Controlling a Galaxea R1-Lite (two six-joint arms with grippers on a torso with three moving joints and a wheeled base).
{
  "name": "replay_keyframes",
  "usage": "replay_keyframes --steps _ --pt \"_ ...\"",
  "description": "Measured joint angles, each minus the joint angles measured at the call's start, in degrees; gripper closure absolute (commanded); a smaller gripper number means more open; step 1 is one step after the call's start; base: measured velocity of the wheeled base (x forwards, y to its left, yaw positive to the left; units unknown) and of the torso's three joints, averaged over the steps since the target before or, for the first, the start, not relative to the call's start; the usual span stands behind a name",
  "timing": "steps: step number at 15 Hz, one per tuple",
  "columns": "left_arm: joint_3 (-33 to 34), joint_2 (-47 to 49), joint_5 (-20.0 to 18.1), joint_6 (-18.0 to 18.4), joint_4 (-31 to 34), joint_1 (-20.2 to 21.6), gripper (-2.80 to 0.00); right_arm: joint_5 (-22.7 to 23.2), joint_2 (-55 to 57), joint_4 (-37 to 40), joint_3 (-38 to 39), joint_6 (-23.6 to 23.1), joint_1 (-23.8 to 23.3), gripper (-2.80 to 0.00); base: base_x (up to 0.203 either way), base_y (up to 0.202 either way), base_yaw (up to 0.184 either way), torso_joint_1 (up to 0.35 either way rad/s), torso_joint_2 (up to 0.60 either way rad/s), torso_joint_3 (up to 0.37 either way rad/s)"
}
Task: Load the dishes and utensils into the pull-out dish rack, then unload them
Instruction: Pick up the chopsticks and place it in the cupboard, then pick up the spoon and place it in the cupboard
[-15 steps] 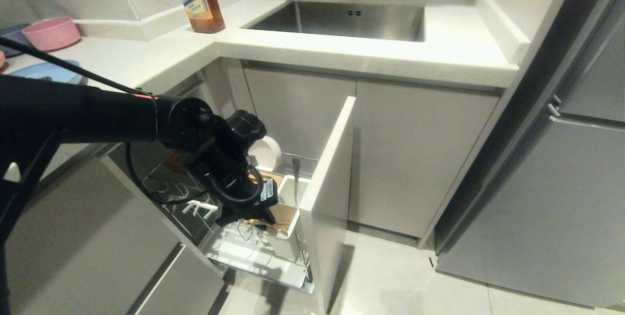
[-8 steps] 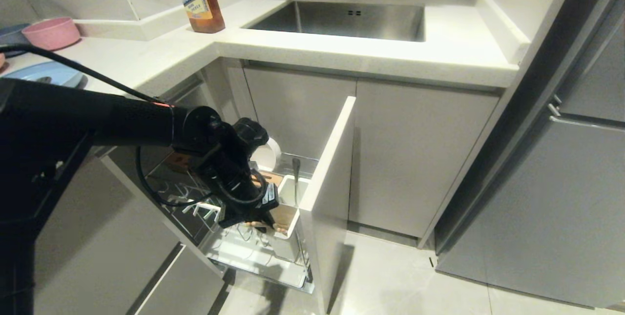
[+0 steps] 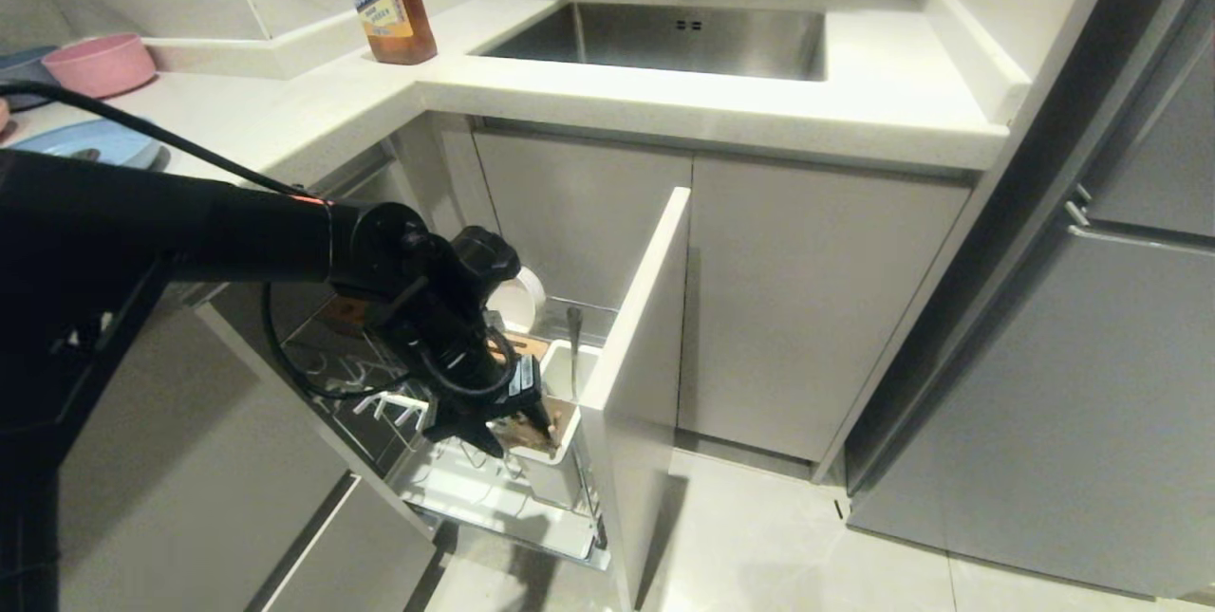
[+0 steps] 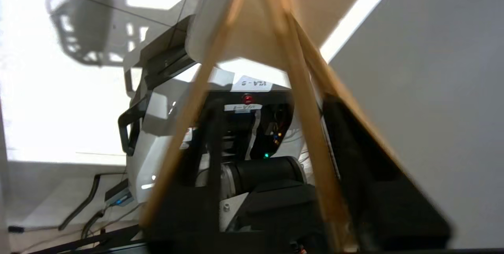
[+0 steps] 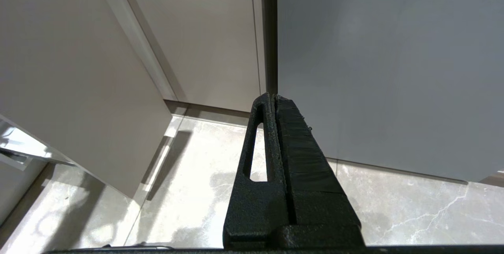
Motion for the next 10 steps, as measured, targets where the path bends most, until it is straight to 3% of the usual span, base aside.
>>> replay_keyframes --steps 10 --pt "0.24 -11.95 -0.12 0.00 2.11 -0.33 -2.80 -0.02 0.00 0.00 0.00 0.00 0.00 0.00 0.000 0.000 0.000 0.000 0.00 0.000"
